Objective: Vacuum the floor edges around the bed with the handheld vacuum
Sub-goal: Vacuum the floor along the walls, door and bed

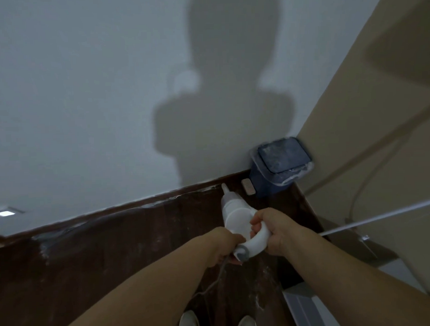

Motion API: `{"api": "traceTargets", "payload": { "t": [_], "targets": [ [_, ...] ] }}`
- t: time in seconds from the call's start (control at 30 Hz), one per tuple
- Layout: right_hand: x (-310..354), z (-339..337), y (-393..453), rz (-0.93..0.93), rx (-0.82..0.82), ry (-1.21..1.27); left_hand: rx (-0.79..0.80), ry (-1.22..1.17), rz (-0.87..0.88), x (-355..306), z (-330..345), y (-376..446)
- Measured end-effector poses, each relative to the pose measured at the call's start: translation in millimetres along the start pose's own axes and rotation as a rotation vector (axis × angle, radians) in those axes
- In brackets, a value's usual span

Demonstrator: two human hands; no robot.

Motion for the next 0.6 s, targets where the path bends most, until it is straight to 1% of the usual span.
{"api": "traceTargets", "payload": {
  "t": [0.2,0.43,0.6],
  "targets": [
    [4.9,7.0,17.0,0.005,0.008,0.047,-0.096,0.052,0.053,-6.1,-11.1,17.1],
    [5.0,16.6,40.0,0.030,0.026,0.075,-0.141,0.116,0.053,-6.5,-25.6,27.8],
    [3.6,25.1,44.6,0.023,0.035,0.060,-0.140,0.117,0.033,-1.7,-34.4,34.3]
  ]
}}
Point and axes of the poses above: each hand's wrist, its own y-axis towards the middle knuckle, its own z-axis out of the palm, x = y × z, the point moved 4 cm from there along y, towards the middle knuckle, and after that the axes turned 3 degrees about y, right-handed, at the moved point
